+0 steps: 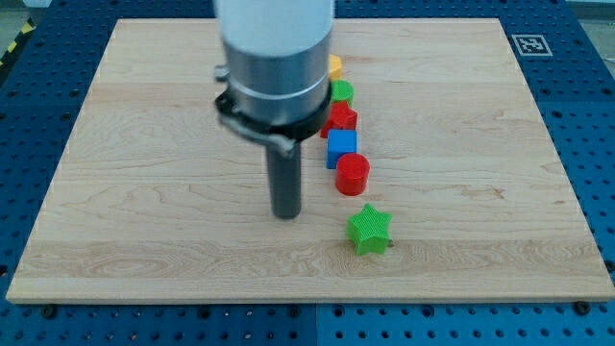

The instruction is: Push the green star into the red circle

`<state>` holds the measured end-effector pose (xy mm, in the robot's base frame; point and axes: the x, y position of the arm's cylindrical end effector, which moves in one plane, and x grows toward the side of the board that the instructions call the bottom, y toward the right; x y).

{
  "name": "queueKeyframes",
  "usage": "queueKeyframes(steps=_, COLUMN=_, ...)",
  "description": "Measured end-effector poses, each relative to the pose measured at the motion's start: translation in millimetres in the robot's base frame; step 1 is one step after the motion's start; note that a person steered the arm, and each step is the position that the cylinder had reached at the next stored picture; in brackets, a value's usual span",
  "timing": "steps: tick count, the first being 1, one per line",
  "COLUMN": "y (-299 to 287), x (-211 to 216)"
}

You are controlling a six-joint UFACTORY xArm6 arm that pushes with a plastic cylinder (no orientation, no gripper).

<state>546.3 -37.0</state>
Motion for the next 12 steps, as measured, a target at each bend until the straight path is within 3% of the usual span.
queueKeyframes(steps=1, y=4.5, x=38.6)
queueKeyframes(steps=3, y=69.3, x=59.7)
queueKeyframes(steps=4, y=101.6, x=58.9)
queueKeyframes(steps=9, y=101.0, x=10.9)
queueKeyframes(steps=10, y=125.6, x=43.7)
queueKeyframes(steps=12, y=213.7, x=48.8)
